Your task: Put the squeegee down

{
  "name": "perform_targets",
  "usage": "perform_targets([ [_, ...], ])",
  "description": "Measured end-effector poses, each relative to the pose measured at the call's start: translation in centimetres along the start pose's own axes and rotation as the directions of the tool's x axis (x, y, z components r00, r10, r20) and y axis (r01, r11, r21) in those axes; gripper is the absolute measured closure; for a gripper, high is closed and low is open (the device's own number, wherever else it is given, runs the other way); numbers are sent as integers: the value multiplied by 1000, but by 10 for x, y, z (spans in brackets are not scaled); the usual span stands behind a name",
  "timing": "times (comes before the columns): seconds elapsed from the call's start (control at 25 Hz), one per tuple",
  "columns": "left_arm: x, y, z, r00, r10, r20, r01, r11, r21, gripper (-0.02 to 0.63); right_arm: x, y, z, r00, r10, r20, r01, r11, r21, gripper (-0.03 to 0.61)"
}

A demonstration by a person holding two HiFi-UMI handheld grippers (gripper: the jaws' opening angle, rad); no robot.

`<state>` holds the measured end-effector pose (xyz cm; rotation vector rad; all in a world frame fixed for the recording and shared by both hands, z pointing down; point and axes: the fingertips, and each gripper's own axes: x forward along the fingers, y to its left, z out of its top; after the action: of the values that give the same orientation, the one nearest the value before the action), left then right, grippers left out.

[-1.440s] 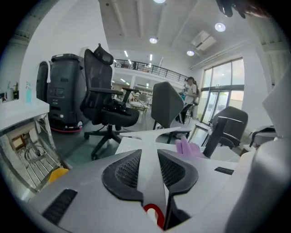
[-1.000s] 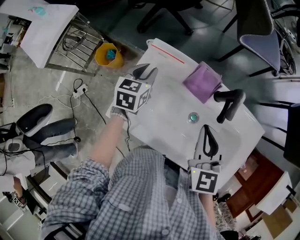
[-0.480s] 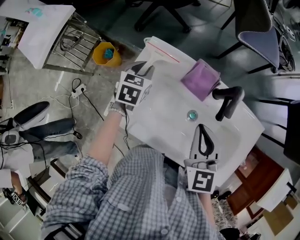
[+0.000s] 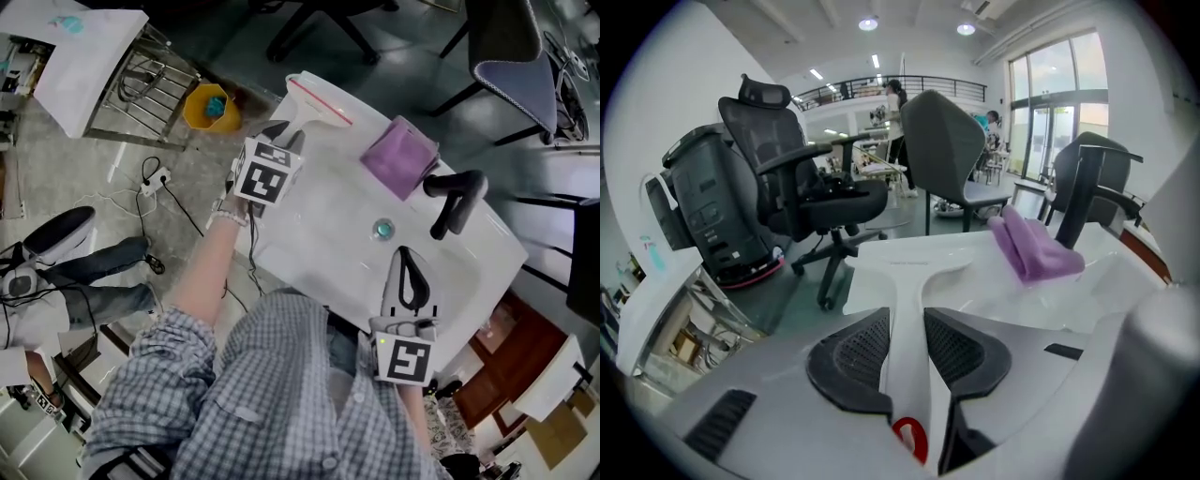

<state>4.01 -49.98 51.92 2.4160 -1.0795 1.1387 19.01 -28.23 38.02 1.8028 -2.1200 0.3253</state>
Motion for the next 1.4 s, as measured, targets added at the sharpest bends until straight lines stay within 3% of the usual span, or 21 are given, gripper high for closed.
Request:
perform_targets([
  [0.24, -3, 3, 0, 1000, -5, 14, 5, 1000, -5, 439, -4, 0, 1, 1000, -1, 5, 1, 1000, -7, 569],
  [0.52, -26, -1, -1, 997, -22, 69, 25, 999, -41, 423, -6, 4, 9, 999, 1, 34, 0, 1000, -19, 569],
  [0.6, -35, -3, -1, 995, -13, 95, 17, 999, -39, 454, -7, 7, 13, 999, 3, 46, -2, 1000, -19, 569],
  [0.76, -53, -6, -2, 987, 10, 159, -5, 999, -35, 587, -10, 13, 17, 998, 3, 56, -1, 1000, -30, 569],
  [1.16, -110, -22, 18, 926, -65, 372, 124, 983, -136, 607, -22, 17, 24, 997, -24, 74, 30, 997, -75, 569],
  [1.24, -124, -21, 24, 912, -58, 406, 126, 982, -143, 606, -24, 17, 27, 996, -26, 86, 34, 996, -85, 569],
  [1.4, -154, -19, 34, 893, -34, 449, 82, 993, -89, 607, -26, 20, 36, 992, -27, 123, 39, 995, -94, 569],
])
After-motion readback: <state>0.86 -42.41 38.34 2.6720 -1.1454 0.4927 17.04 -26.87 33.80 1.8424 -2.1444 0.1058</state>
